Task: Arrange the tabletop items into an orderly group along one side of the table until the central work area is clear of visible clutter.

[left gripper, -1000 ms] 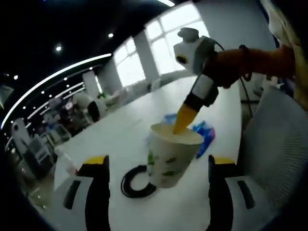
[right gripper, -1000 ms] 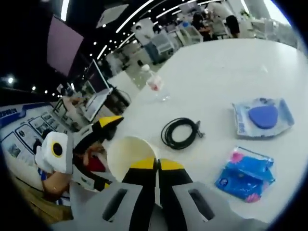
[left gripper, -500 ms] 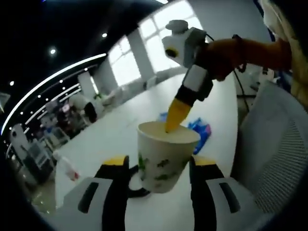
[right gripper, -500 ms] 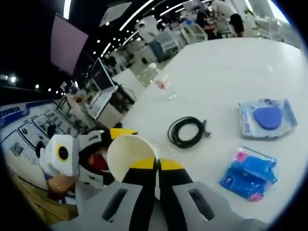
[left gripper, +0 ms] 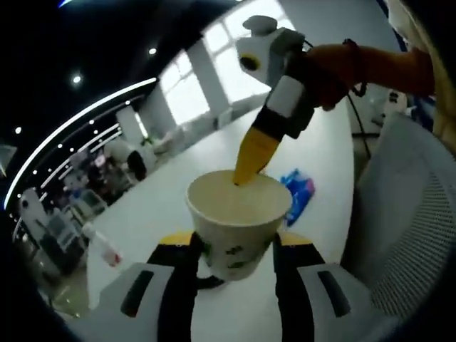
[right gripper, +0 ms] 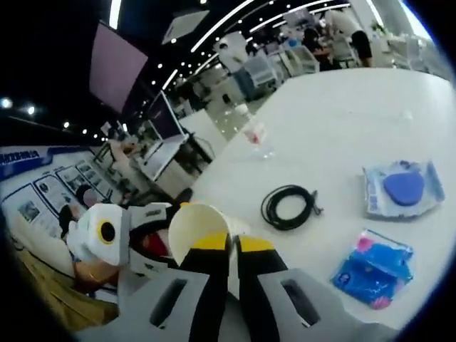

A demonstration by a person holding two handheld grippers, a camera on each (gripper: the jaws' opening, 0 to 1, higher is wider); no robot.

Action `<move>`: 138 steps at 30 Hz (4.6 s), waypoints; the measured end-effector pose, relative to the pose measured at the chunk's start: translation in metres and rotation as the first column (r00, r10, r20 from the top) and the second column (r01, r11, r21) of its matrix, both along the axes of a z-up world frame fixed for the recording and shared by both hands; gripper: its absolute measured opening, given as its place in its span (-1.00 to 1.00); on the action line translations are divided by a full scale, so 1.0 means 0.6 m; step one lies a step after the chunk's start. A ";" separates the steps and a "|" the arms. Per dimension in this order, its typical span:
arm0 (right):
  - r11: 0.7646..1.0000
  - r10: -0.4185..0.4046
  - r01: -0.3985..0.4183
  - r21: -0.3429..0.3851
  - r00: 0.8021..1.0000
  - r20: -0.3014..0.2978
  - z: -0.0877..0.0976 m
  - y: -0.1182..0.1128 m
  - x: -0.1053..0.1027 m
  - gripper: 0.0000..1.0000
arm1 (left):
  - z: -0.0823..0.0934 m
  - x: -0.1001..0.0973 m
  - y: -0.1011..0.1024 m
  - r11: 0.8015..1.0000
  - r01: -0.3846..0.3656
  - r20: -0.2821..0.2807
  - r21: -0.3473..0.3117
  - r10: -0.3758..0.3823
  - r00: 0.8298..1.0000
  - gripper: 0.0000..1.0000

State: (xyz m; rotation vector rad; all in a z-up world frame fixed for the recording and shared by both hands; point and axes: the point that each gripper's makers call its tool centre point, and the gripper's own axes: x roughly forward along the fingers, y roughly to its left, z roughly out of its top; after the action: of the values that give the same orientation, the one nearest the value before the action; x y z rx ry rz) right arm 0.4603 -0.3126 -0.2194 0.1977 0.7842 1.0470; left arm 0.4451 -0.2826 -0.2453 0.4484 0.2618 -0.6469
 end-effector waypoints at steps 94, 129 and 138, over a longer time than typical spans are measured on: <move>0.950 -0.243 0.295 -0.101 0.904 0.351 -0.115 -0.172 0.113 0.99 | -0.043 0.344 0.166 0.771 -0.547 -0.148 -0.325 0.530 0.835 -0.25; 0.934 -0.291 0.334 -0.130 0.918 0.269 -0.148 -0.189 0.125 0.99 | -0.175 0.429 0.224 0.687 -0.658 -0.207 -0.307 0.627 0.751 -0.24; 0.934 -0.294 0.334 -0.129 0.920 0.260 -0.150 -0.188 0.125 0.99 | -0.194 0.435 0.227 0.677 -0.669 -0.226 -0.307 0.630 0.743 -0.24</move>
State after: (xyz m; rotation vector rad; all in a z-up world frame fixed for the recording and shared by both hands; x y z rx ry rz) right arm 0.5353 -0.4253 -0.3092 0.0475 0.5969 0.6775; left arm 0.7061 -0.1464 -0.3618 -0.0678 0.3648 0.0055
